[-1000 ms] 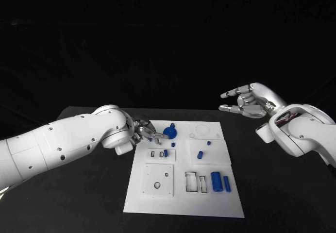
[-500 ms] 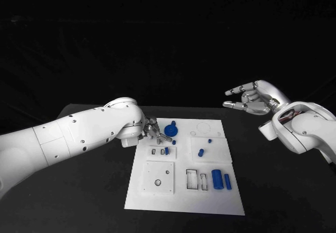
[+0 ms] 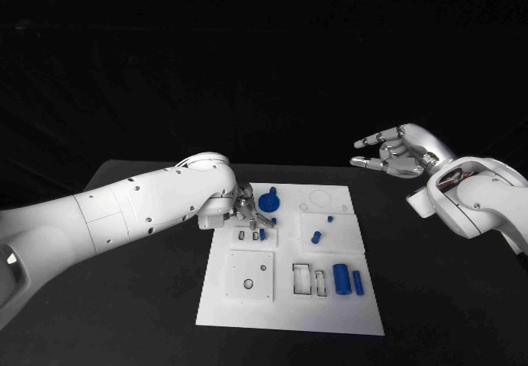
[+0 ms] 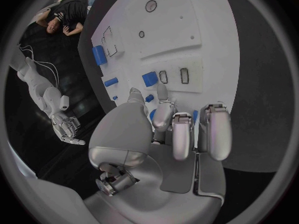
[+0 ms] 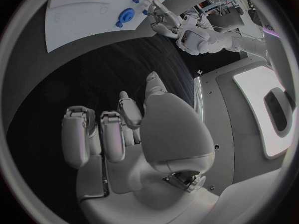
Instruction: Assemble the parts on the task board
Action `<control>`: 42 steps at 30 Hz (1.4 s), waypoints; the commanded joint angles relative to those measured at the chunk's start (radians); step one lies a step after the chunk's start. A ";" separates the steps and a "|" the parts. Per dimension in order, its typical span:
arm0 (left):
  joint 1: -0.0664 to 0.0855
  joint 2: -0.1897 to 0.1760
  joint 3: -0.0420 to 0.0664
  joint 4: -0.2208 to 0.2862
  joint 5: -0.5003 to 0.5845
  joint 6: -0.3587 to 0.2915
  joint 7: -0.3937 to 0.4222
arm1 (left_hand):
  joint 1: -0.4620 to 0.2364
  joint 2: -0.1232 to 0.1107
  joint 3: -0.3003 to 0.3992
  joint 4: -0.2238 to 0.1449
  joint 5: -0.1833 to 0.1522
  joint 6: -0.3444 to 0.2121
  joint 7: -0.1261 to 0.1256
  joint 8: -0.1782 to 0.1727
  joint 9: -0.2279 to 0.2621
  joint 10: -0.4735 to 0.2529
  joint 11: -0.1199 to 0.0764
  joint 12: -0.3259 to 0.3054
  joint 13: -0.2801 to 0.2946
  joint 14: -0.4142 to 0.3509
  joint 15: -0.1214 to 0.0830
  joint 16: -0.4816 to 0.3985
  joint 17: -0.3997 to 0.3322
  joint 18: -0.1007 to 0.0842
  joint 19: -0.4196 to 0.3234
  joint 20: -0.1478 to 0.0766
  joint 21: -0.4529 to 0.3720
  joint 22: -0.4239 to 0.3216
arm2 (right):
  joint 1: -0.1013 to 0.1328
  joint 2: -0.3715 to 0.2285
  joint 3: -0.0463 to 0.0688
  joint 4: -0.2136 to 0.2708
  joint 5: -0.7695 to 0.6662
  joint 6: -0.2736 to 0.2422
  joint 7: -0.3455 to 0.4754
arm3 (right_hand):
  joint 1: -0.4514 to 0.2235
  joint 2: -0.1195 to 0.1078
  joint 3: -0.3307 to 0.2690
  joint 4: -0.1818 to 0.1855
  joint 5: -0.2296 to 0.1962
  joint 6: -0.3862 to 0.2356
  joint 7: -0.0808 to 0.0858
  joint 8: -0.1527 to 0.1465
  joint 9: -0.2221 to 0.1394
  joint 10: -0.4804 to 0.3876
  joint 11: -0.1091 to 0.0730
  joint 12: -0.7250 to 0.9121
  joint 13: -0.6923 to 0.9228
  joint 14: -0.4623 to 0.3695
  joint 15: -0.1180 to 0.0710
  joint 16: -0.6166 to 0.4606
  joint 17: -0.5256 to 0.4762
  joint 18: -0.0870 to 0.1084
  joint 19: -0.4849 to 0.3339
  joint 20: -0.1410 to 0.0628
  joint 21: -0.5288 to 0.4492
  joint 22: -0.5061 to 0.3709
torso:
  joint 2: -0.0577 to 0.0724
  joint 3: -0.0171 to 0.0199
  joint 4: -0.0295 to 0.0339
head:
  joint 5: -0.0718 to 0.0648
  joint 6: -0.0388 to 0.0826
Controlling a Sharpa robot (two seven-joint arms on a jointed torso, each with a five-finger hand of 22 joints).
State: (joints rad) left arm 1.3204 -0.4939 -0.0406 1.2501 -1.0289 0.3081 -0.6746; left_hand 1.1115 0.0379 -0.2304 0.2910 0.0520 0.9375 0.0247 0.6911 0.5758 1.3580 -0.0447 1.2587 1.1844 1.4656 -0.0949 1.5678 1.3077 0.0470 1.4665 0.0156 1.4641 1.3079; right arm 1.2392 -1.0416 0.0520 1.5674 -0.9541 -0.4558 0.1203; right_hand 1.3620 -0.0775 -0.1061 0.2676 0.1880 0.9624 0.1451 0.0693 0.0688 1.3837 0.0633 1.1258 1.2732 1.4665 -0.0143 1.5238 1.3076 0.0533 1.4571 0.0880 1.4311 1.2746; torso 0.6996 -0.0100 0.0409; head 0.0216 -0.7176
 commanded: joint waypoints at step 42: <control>-0.005 0.034 -0.006 -0.019 -0.003 0.073 -0.009 | 0.113 0.039 0.041 -0.017 -0.001 -0.035 0.004 0.023 0.060 0.003 0.005 0.007 0.006 0.105 -0.004 0.003 0.263 -0.009 0.046 -0.006 0.005 0.078 | 0.000 0.025 0.000 -0.015 -0.022 0.016 -0.003 | 0.001 0.006 -0.006 -0.006 0.024 0.004 0.000 0.000 0.000 -0.005 -0.007 -0.006 -0.004 0.082 -0.006 -0.007 0.168 0.008 -0.004 -0.006 -0.007 -0.003 | 0.000 0.0007 0.0003 | 0.008 -0.022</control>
State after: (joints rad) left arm 1.3154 -0.4630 -0.0471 1.2298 -1.0340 0.3519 -0.6843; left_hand 1.2142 0.0777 -0.1960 0.2734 0.0521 0.9092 0.0319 0.7080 0.6352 1.3561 -0.0428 1.2586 1.1898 1.4656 -0.0948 1.5678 1.3073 0.0471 1.4665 0.0157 1.4639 1.3076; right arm 1.2391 -1.0185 0.0515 1.5524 -0.9655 -0.4488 0.1142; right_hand 1.3621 -0.0776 -0.1089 0.2648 0.2074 0.9623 0.1451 0.0692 0.0685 1.3810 0.0607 1.1258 1.2702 1.4664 -0.0143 1.5202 1.3073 0.0533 1.4571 0.0879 1.4312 1.2720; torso 0.6988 -0.0090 0.0415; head 0.0288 -0.7378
